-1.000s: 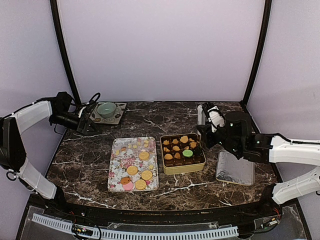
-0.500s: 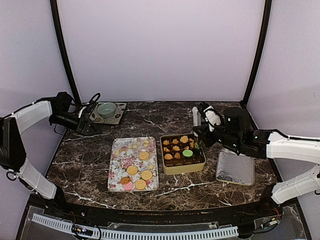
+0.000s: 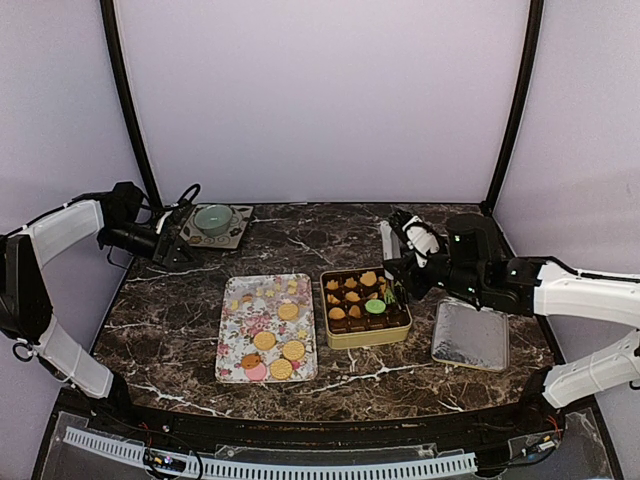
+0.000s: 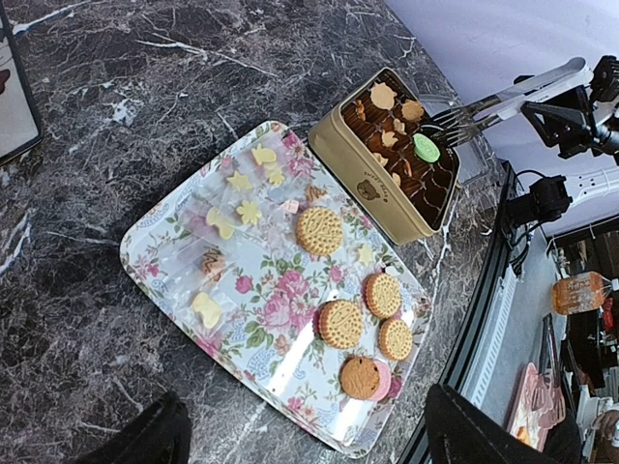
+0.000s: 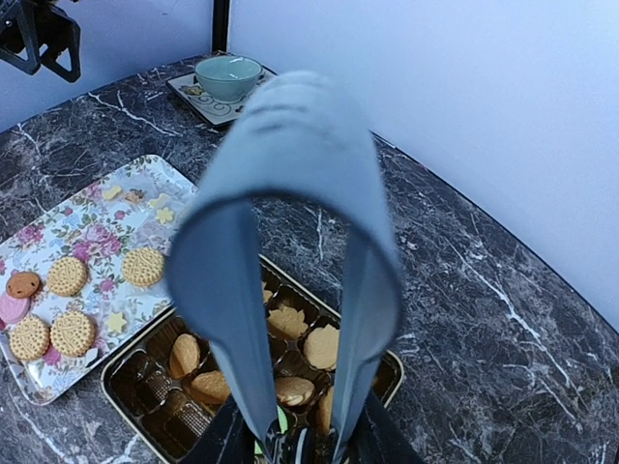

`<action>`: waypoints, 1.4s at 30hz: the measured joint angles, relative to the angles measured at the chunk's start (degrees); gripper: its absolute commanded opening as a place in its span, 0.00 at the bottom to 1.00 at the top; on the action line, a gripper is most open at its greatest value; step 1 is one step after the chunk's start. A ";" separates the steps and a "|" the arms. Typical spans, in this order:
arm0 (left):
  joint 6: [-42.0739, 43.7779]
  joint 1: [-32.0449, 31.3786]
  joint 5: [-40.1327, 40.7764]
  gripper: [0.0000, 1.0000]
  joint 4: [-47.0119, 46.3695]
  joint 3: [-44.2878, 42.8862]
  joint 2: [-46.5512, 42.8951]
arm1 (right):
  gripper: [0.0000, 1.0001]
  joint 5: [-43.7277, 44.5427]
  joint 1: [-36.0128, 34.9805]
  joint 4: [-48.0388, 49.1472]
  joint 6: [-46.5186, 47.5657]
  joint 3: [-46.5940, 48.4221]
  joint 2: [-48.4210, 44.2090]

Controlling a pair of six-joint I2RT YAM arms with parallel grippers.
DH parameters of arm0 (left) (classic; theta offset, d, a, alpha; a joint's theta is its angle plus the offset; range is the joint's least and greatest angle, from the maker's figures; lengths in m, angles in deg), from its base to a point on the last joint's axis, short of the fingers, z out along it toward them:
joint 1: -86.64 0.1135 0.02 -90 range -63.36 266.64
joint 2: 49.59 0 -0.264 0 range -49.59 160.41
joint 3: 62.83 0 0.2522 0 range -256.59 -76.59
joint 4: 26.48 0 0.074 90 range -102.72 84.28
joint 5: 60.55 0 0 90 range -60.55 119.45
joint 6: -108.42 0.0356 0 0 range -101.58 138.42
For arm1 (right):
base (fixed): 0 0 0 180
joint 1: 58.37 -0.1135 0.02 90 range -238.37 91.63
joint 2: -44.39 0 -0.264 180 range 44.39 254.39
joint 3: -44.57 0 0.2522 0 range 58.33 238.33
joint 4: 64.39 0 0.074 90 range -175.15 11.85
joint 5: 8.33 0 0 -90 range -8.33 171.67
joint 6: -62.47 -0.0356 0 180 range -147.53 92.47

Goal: Pack the cookies
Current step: Place the fake cookies in the empty pocket of the box, then pick up the fake cookies from the plate.

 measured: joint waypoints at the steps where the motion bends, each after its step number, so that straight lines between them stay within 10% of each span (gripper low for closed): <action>1: 0.02 0.00 -0.02 0.86 0.02 0.00 0.00 | 0.41 -0.07 0.00 -0.37 0.02 -0.02 -0.02; 24: 0.26 0.00 -0.22 0.86 0.79 -0.07 0.20 | 0.30 -2.69 -4.31 11.82 -10.58 -2.34 -7.78; 42: 0.72 0.00 1.05 0.86 0.81 -0.04 0.96 | 0.30 -3.39 -24.87 25.44 -11.67 19.61 33.05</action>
